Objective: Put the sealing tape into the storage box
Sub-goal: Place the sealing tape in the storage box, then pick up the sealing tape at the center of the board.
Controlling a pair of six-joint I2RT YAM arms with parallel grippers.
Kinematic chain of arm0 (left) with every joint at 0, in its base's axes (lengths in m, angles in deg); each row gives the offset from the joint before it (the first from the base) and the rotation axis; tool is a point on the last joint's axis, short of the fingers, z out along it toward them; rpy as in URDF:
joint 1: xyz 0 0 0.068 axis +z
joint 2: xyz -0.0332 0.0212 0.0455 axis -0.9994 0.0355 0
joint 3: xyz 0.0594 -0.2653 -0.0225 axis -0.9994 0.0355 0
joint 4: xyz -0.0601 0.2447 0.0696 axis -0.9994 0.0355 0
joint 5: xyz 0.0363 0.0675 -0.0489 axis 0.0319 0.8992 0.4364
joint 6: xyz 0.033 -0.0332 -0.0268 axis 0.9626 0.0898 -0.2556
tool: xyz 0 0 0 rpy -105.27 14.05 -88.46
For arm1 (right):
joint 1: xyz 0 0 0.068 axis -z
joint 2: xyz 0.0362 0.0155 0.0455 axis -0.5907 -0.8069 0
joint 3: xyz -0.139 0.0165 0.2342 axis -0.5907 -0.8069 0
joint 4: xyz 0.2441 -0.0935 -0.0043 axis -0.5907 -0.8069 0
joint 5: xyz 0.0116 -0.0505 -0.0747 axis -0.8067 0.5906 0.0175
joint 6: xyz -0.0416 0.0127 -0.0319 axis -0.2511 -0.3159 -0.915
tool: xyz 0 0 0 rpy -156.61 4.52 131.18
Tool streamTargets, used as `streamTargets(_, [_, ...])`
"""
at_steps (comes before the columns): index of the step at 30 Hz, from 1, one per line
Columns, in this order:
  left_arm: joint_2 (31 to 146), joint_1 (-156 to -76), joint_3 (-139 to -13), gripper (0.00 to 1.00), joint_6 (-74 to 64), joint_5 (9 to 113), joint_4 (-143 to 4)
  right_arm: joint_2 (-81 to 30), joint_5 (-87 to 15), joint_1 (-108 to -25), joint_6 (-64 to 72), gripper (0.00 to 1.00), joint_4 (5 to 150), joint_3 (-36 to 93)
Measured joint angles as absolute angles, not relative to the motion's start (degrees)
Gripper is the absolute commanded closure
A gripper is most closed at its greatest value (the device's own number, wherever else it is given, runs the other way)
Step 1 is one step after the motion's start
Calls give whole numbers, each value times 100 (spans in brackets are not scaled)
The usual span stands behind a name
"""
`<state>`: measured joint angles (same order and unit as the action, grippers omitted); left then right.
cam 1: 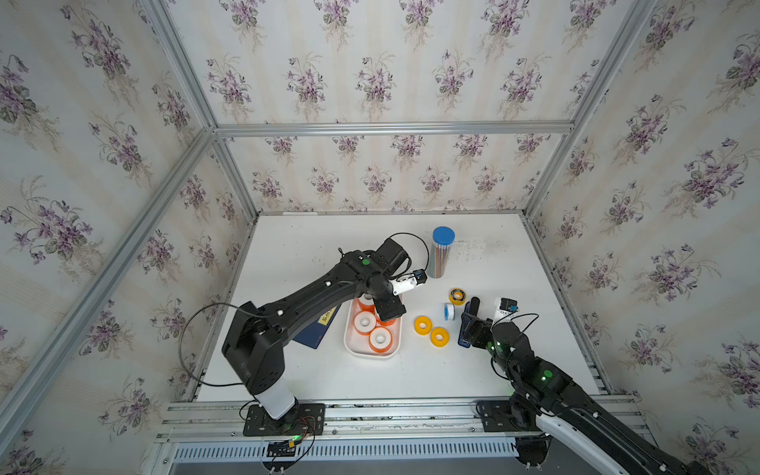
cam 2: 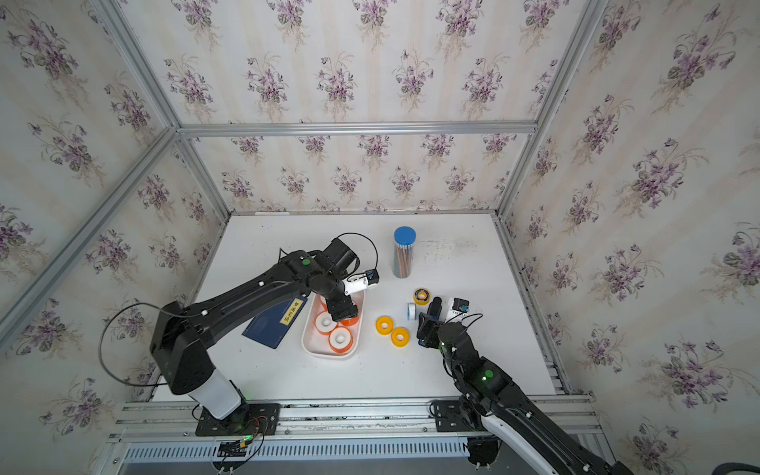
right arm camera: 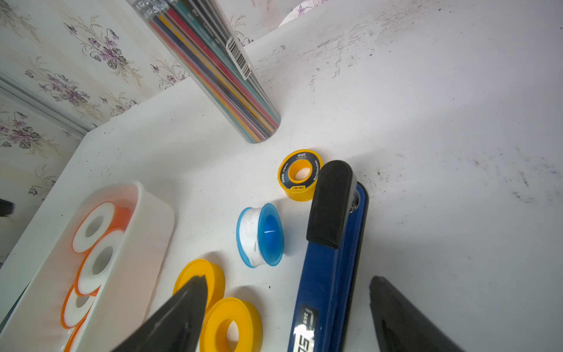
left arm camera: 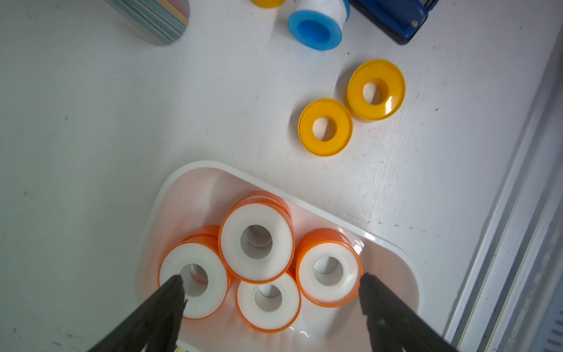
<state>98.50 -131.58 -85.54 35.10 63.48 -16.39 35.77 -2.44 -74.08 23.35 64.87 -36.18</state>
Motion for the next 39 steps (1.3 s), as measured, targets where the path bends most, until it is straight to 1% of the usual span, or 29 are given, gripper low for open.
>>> streamTargets(3, [9269, -13145, -8508, 10, 2965, 6667, -1730, 3522, -266, -7408, 2328, 11, 6491, -3616])
streamTargets(5, [8865, -13112, -8451, 10, 2552, 6868, -1768, 3439, -287, -7408, 2282, 9, 6504, -3603])
streamTargets(9, [7881, -13060, -8191, 7, 1772, 7189, -1763, 3076, -331, -7401, 2204, 9, 6531, -3386])
streamTargets(11, [7252, -12977, -7911, 0, 1372, 7397, -1737, 2757, -390, -7401, 2127, 9, 6526, -3148])
streamTargets(15, [6224, -12800, -7255, 0, 747, 7762, -1540, 2042, -552, -7401, 1928, 11, 6469, -2599])
streamTargets(21, [4972, -12570, -6206, 0, 87, 7819, -1280, 1057, -838, -7401, 1633, 11, 6281, -1872])
streamTargets(27, [4480, -12515, -5621, 0, -125, 7821, -1258, 278, -993, -7401, 1467, 11, 6091, -1397])
streamTargets(31, [4419, -12515, -5562, 0, -175, 7786, -1337, -152, -1033, -7401, 1360, 11, 6000, -1185])
streamTargets(37, [4439, -12511, -5553, 0, -202, 7705, -1352, -740, -1026, -7364, 1329, 17, 5901, -993])
streamTargets(39, [4447, -12511, -5553, 0, -219, 7714, -1350, -948, -1017, -7340, 1329, 21, 5881, -932])
